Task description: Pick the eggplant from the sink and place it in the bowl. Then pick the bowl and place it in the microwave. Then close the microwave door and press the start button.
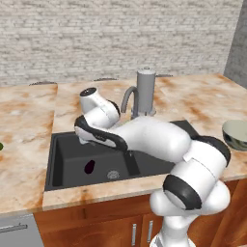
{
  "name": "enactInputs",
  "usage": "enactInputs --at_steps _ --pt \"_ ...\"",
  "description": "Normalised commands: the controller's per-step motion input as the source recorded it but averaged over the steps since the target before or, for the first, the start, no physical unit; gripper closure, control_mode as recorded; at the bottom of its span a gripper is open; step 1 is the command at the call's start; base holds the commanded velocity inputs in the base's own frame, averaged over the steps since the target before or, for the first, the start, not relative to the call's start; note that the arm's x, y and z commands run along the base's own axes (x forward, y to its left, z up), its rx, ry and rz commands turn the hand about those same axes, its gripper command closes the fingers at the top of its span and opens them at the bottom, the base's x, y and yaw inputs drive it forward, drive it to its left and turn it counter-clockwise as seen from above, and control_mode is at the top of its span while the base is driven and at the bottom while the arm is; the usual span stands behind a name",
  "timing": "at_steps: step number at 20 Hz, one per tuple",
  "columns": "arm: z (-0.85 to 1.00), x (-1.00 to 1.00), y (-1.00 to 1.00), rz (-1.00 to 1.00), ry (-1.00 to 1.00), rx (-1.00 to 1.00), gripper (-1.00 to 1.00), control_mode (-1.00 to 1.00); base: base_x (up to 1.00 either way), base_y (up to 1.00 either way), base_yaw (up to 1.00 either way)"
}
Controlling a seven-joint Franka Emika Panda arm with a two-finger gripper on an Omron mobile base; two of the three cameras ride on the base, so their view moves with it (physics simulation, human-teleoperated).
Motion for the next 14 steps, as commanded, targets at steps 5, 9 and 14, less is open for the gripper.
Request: enactInputs --at_steps 5,9,14 --pt "-0.9 0.52 0.46 -0.01 0.08 0.02 -1.0 -1.0 0.0 0.0 0.0" --pt "-0.81 0.3 0.04 -0.01 0.01 0.09 -1.0 -1.0 0.0 0.0 0.0" --pt "-0.88 0.32 0.0 0.0 0.0 0.07 -1.0 -1.0 0.0 0.0 0.0"
